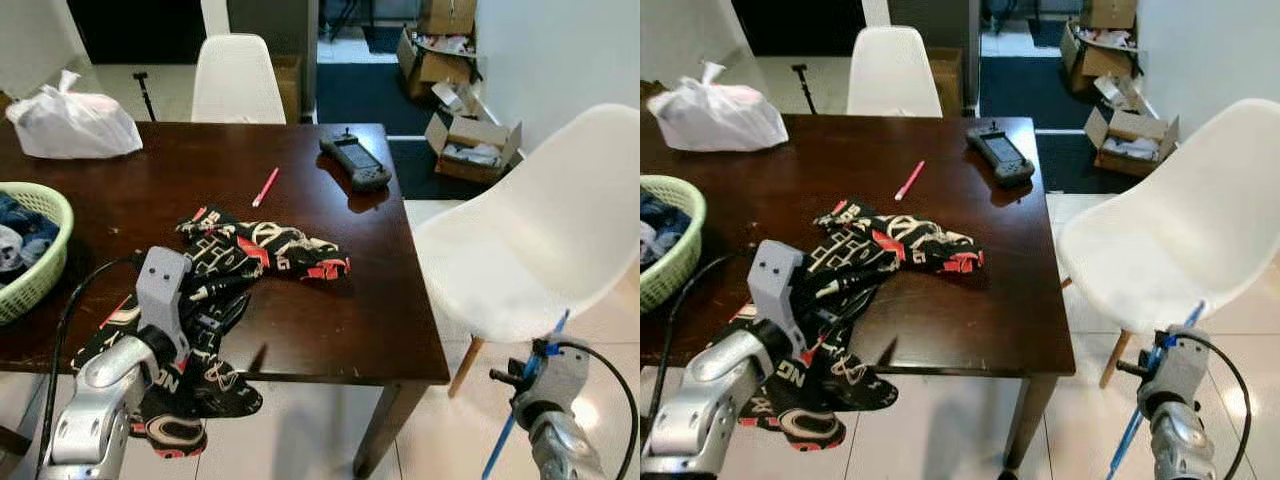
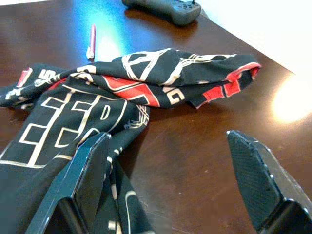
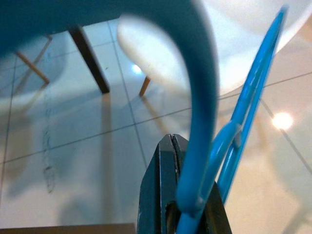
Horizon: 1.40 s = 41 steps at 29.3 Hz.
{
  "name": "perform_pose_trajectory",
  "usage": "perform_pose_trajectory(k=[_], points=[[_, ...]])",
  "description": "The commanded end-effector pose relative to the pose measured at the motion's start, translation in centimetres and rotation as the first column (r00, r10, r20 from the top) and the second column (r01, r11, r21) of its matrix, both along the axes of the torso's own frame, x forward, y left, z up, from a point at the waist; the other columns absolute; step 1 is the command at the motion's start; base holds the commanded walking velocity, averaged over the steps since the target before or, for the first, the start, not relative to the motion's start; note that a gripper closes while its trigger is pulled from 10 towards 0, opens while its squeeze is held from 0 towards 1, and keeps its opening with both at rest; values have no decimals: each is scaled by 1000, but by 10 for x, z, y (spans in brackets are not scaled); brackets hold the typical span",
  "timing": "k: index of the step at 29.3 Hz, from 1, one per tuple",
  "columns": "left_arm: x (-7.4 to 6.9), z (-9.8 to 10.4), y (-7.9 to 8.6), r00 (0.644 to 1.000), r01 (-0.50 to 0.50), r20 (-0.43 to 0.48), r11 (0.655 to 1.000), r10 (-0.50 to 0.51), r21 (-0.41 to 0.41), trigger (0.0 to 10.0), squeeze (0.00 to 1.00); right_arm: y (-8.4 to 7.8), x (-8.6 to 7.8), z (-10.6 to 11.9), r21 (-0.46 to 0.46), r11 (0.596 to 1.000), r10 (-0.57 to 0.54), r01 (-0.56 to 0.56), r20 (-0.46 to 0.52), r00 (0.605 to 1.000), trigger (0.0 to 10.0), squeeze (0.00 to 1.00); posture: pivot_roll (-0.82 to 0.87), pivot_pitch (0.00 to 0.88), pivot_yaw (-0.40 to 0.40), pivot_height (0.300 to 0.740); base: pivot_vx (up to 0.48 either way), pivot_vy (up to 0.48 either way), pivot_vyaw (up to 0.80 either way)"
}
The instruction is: Hang hanger
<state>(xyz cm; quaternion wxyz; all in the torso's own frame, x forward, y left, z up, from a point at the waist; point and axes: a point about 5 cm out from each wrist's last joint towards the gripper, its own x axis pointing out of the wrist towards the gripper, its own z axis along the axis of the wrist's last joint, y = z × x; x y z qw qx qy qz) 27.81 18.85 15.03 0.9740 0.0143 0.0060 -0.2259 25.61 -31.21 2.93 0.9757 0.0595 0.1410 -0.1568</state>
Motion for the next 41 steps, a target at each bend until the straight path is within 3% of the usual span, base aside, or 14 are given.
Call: perform_pose_trajectory(k=[1,18,31,35,41], points=[[-2,-2,0,1000,-4,-15,1000,4,-7,10000,0,-2,-4,-3,10,1000,-7,7,-5,1000,10000,0,23,142,3,740,-315,0,0],[-18,-30,5,993,-41,-111,999,40,-11,10000,0,8,-2,-6,-2,998,70,-70,5,998,10000,0,25,161,3,740,-301,0,0],[-15,-29,-5,994,-21,-109,998,14,-60,10000,0,7,6,4,-4,996,87,-87,57,995,10000,0,21,160,0,740,-407,0,0],[-11,-34,-6,992,-35,-124,995,23,-94,10000,0,13,12,9,8,990,137,-139,90,986,10000,0,22,160,0,740,-315,0,0],[-3,-39,-6,990,-61,-137,986,40,-154,10000,0,28,24,27,54,955,274,-291,216,937,10000,0,18,160,-1,740,0,0,0]])
